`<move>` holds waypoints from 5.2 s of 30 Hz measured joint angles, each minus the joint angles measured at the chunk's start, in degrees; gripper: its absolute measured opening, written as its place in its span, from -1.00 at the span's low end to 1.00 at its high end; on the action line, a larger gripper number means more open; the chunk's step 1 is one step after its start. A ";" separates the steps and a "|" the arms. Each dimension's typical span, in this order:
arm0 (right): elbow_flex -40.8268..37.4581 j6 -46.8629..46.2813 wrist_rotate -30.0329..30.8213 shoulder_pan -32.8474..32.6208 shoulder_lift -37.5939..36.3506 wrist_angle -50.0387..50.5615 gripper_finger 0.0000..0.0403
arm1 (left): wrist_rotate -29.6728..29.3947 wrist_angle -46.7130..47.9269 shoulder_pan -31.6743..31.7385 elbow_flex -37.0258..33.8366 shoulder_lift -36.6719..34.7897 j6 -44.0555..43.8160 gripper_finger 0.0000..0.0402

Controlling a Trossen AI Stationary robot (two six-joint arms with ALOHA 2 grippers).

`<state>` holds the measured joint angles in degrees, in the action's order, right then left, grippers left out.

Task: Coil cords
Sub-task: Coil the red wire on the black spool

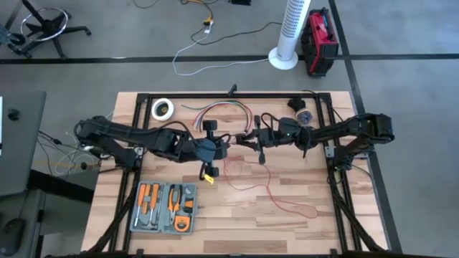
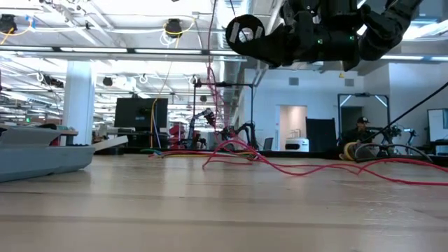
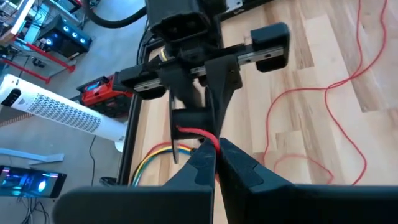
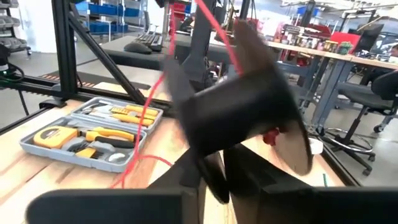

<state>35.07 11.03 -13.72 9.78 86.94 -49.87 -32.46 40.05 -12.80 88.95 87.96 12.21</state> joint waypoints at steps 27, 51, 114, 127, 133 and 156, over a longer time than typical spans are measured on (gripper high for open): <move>5.99 16.34 -25.77 -0.48 -8.10 38.08 -0.99 | -2.52 -5.17 1.60 -3.05 0.15 10.91 -1.00; 9.21 15.71 -53.50 -0.79 -7.80 39.75 -1.00 | 3.73 -32.25 10.62 -11.92 1.06 20.67 -1.00; 10.08 6.25 -54.74 2.40 -7.87 11.29 -1.00 | 29.02 -56.13 0.77 -24.26 -0.52 3.50 -1.00; 10.08 11.36 -53.48 3.50 -7.85 16.34 -0.73 | 28.29 -56.28 2.83 -24.26 1.44 2.92 -1.00; 10.08 9.12 -51.73 3.50 -7.85 16.96 -0.80 | 28.15 -58.18 3.76 -24.26 1.36 2.71 -1.00; 9.97 18.67 -49.00 3.95 -7.76 33.76 -0.99 | 23.55 -63.13 4.82 -22.91 0.94 8.92 -1.00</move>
<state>45.04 29.70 -62.72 13.73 79.18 -16.11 -8.91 -23.08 -7.97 66.04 88.90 21.13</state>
